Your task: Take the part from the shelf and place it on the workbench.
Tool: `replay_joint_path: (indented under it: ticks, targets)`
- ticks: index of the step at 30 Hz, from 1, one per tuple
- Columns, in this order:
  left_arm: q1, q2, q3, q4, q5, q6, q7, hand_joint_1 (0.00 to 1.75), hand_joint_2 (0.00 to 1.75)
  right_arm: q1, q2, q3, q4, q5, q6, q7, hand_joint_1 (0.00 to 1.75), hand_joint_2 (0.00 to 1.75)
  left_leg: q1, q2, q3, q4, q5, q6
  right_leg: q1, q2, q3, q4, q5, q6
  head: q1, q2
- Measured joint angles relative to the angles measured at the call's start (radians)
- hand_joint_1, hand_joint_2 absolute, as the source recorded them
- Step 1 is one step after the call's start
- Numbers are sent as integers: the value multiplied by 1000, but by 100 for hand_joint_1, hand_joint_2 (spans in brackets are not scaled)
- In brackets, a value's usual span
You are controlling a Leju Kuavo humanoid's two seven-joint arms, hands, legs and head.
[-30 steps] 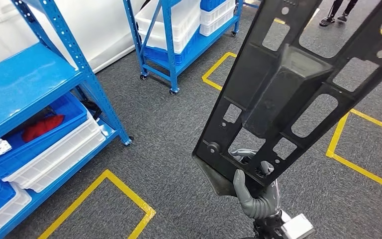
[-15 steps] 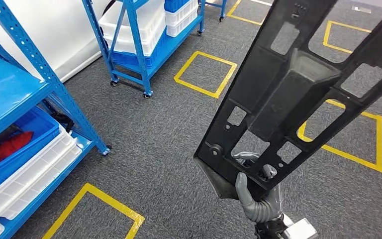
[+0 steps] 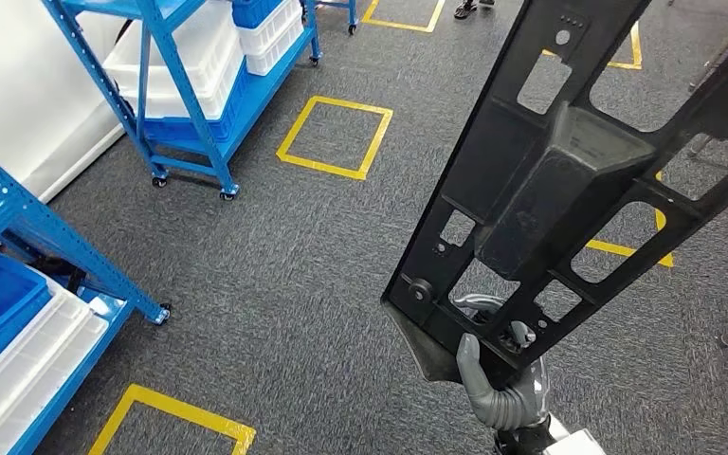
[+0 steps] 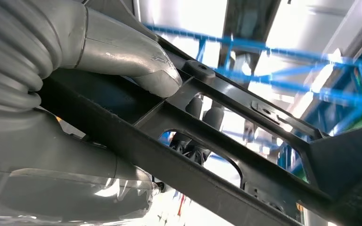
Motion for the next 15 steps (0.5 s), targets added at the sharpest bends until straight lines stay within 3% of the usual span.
replay_joint_path:
  ticks: [2,3,4,5,6,8,10,11,13,15]
  targets:
    - [-2,2,0,0,1,3,0,0,175,2,2,0,-2,1,-5,-1,175,175,2,-41,-57,130,-67,-5,1,20,-2,-1,2,-7,0,0]
    - [-2,3,1,0,1,4,0,0,175,3,2,-1,-2,0,-7,-3,175,175,2,-47,-84,189,-87,-5,1,33,-2,0,3,-8,0,0]
    - [-2,4,1,0,1,5,1,0,175,4,3,-1,-2,-1,-9,-4,175,175,2,-49,-98,219,-89,-5,2,47,-2,0,3,-8,0,0]
    - [-2,4,1,0,1,6,1,0,175,4,3,-1,-2,-2,-10,-6,175,175,3,-50,-95,212,-70,-4,2,61,-1,1,4,-8,0,0]
    - [-2,5,1,0,1,6,1,0,175,5,3,-1,-2,-3,-11,-8,175,175,3,-55,-75,166,-36,-2,2,76,0,2,4,-8,0,0]
    - [-3,7,1,0,1,4,4,0,175,5,3,-2,-2,-5,-11,-10,175,175,7,-92,-17,32,32,4,3,102,1,5,5,-3,0,0]
    - [-4,9,1,0,1,-2,14,0,175,4,4,-2,-2,-7,-11,-13,175,175,8,-129,15,-46,53,12,3,125,-6,8,8,9,0,0]
    - [-5,10,1,0,1,-7,19,0,175,6,5,-2,-2,-8,-12,-14,175,175,7,-133,17,-55,51,17,2,135,-11,8,12,17,0,0]
    - [-9,11,1,0,1,-13,27,0,175,12,6,-4,-7,-9,-16,-14,175,175,7,-114,19,-64,57,29,0,141,-18,8,16,30,0,0]
    - [-11,12,0,0,2,-9,30,0,175,19,8,-7,-15,-9,-18,-11,175,175,10,-90,22,-74,65,42,3,101,-41,55,-16,37,0,0]
